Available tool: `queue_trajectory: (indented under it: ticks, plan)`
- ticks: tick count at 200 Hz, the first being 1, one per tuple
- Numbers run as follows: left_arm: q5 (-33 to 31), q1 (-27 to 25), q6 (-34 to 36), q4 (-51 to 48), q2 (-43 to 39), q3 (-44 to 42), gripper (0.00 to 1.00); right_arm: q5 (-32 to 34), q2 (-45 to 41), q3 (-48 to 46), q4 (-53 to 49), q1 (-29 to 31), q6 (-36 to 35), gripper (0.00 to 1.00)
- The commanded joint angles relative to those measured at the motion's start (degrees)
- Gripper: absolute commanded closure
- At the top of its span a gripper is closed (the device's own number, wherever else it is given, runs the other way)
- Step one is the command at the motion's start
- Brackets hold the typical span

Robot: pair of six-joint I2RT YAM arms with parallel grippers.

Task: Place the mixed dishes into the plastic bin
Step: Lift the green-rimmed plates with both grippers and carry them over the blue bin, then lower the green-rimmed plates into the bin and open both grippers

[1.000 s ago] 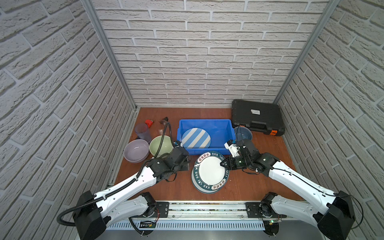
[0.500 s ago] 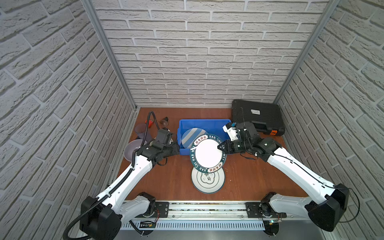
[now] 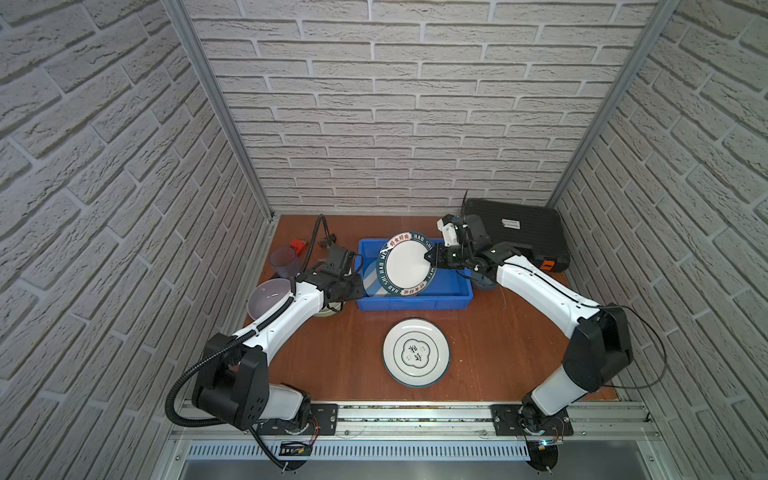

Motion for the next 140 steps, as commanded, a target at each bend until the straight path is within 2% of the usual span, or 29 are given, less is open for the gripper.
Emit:
queue_trajectory:
  ticks: [1,36,95,140]
  plan:
    - [0.09,0.36,1.48,2.73,1.52,1.91,0.60,-1.13,3.41,2.50,8.34,-0.26,2.01,0.94]
    - [0.53,0.42,1.82,2.43,3.18,2.71,0.67,-2.61,10.00,3.52,11.84,-0.25,3.74,0.94]
    - [0.57,0.41,2.18,2.43,3.28,3.19,0.68,-5.51,17.09,3.77,15.18,0.71,6.09,0.94]
    - [0.61,0.44,2.18,2.51,3.01,2.90,0.69,-6.91,20.44,3.11,16.29,0.93,7.08,0.90]
